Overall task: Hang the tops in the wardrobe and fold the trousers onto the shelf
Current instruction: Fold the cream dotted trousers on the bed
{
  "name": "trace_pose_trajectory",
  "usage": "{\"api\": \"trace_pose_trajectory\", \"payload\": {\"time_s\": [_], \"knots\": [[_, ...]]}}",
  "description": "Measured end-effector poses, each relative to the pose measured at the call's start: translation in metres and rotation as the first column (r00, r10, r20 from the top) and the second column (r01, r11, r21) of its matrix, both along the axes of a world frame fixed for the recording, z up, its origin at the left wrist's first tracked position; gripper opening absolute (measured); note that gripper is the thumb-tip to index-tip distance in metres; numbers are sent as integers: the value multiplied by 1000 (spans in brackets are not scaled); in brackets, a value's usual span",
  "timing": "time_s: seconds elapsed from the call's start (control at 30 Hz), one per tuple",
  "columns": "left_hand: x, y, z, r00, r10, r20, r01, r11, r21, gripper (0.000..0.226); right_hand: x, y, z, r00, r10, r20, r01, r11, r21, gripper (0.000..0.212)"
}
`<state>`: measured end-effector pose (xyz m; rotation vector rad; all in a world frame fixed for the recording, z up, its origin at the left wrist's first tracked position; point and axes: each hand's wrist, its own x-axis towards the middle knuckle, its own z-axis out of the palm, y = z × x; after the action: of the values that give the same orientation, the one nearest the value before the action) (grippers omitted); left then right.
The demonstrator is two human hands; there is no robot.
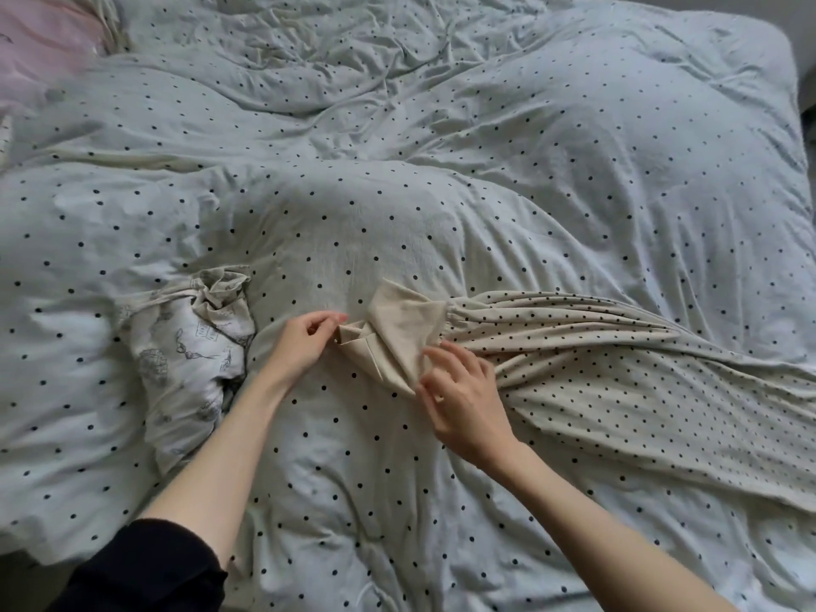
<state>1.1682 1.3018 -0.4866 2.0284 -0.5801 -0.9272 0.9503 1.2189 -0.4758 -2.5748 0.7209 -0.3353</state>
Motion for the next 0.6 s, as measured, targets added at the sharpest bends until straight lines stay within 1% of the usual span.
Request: {"api": "trace_pose_trajectory", "payload": {"time_s": [0.07, 0.1, 0.13, 0.17, 0.2, 0.23, 0.27, 0.3, 0.33, 0.4, 0.47, 0.5, 0.53, 0.6], "knots": [[2, -5, 2, 989, -139, 49, 135, 988, 71, 17, 12, -16, 6, 995, -101, -9, 100, 992, -73, 23], [2, -7, 2, 979, -196, 63, 189, 977, 102, 19, 22, -26, 8, 989, -144, -44, 140, 986, -94, 25], [2, -9, 2, 969, -237, 70, 228, 966, 125, 23, 31, -38, 9, 980, -156, -126, 146, 985, -87, 34], [1, -9, 3, 960, -273, 69, 262, 955, 139, 29, 40, -50, 10, 959, -131, -252, 119, 991, -59, 46], [1, -9, 4, 950, -306, 54, 296, 944, 143, 35, 48, -61, 9, 923, -98, -373, 93, 995, -32, 57], [2, -7, 4, 942, -336, 27, 329, 934, 138, 39, 54, -70, 9, 882, -74, -465, 70, 997, -25, 63], [2, -5, 4, 932, -362, 1, 359, 925, 127, 39, 57, -75, 8, 852, -62, -520, 58, 998, -24, 61], [3, -1, 3, 926, -377, -6, 375, 920, 114, 36, 58, -77, 10, 850, -65, -523, 62, 998, -23, 53], [4, 1, 2, 931, -366, 8, 363, 926, 103, 30, 57, -76, 12, 871, -75, -486, 77, 997, -16, 41], [7, 6, -3, 969, -239, 60, 234, 969, 76, 19, 46, -67, 17, 932, -85, -353, 72, 996, -51, 23], [9, 10, -6, 995, -90, 50, 88, 995, 45, 14, 24, -49, 18, 988, -65, -141, 40, 985, -171, 8], [9, 11, -6, 999, -38, 12, 38, 999, 33, 12, 12, -41, 19, 998, -41, -54, 29, 979, -202, 7], [9, 10, -6, 999, 5, -35, -4, 1000, 21, 10, 2, -33, 19, 1000, 7, -2, -8, 975, -224, 10], [9, 6, -5, 990, 88, -114, -89, 996, -8, 8, -13, -19, 19, 994, 112, 9, -107, 967, -230, 12]]}}
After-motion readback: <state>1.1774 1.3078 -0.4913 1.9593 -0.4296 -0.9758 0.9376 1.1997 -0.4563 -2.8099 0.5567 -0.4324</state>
